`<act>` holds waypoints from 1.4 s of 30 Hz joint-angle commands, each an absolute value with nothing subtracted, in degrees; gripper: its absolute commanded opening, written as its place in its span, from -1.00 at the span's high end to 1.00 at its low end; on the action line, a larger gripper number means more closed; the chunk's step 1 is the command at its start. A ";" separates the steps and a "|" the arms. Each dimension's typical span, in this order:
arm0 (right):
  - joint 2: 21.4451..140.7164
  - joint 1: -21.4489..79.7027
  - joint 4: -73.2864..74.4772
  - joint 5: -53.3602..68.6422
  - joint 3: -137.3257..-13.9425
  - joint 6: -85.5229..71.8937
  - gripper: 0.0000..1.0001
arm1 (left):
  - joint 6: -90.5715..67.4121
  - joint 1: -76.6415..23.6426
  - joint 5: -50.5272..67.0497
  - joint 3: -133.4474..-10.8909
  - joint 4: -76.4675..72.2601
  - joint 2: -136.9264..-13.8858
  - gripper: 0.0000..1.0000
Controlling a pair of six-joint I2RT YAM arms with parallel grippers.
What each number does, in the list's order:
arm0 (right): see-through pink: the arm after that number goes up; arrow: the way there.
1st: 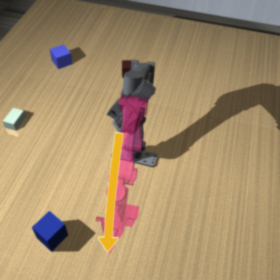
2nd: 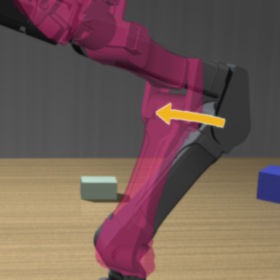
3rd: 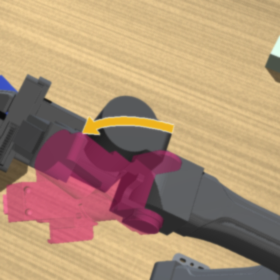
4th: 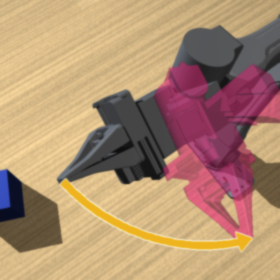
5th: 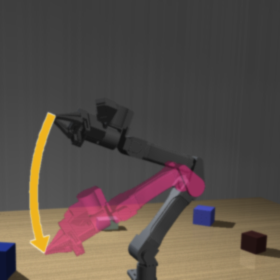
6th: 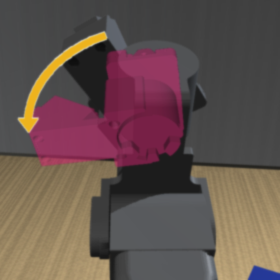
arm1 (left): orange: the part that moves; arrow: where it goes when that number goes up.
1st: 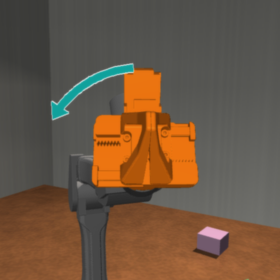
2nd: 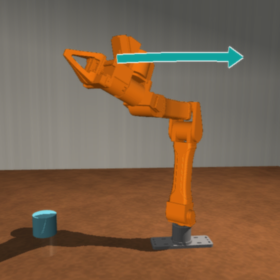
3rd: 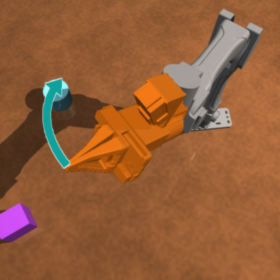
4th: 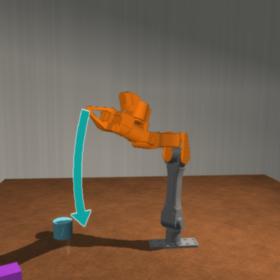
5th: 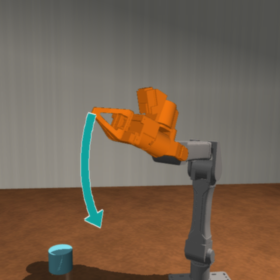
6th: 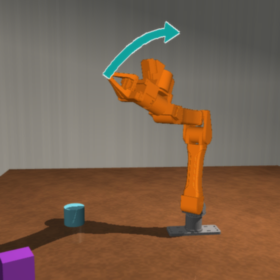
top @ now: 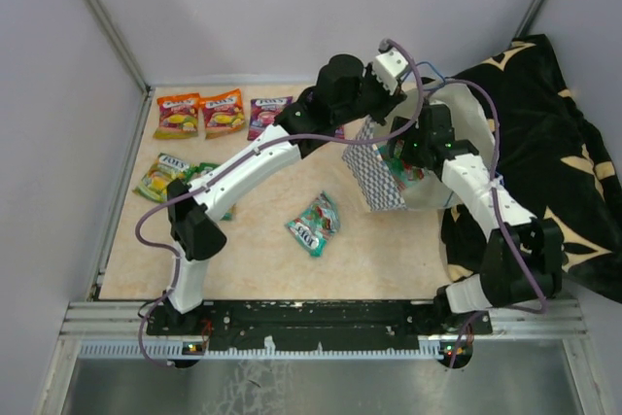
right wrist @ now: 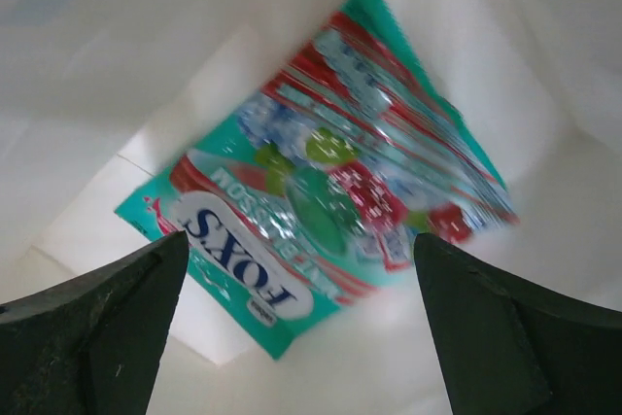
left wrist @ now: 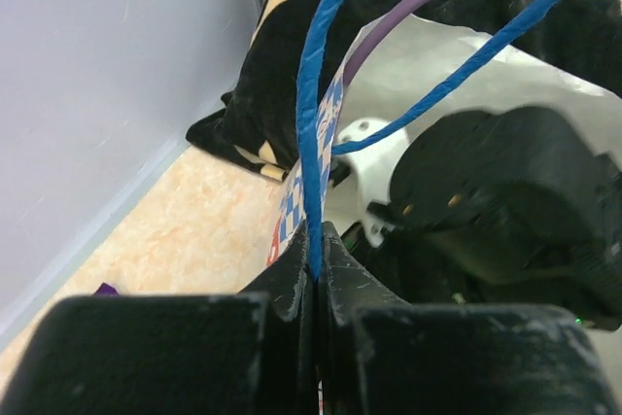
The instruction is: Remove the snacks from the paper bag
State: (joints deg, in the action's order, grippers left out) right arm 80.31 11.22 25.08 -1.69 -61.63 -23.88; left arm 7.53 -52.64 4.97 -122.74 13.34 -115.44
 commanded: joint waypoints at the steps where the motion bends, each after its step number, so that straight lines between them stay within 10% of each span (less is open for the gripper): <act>1: 83.73 13.60 21.86 -3.58 -64.68 -21.39 -0.99 | 6.58 -53.51 6.33 -127.71 10.87 -117.24 1.00; 17: 98.15 14.32 6.17 -0.35 -62.88 -27.44 -0.97 | 4.70 -54.59 9.79 -125.79 10.16 -116.09 1.00; 21: 95.16 14.32 -1.87 2.26 -58.90 -27.96 -0.59 | 3.91 -54.60 11.10 -124.06 9.07 -115.34 1.00; 28: 90.28 14.58 -4.91 3.50 -57.94 -28.49 1.00 | 4.64 -54.51 10.36 -123.29 10.03 -114.81 1.00; 42: 61.54 17.91 19.11 -5.10 -55.57 -25.66 1.00 | 9.12 -53.86 -1.82 -125.45 9.90 -117.13 1.00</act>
State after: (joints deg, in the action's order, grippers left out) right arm 69.73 16.53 11.81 -0.40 -55.75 -28.10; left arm 7.25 -53.60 2.20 -123.09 12.47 -117.27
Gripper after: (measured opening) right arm 0.004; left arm 0.008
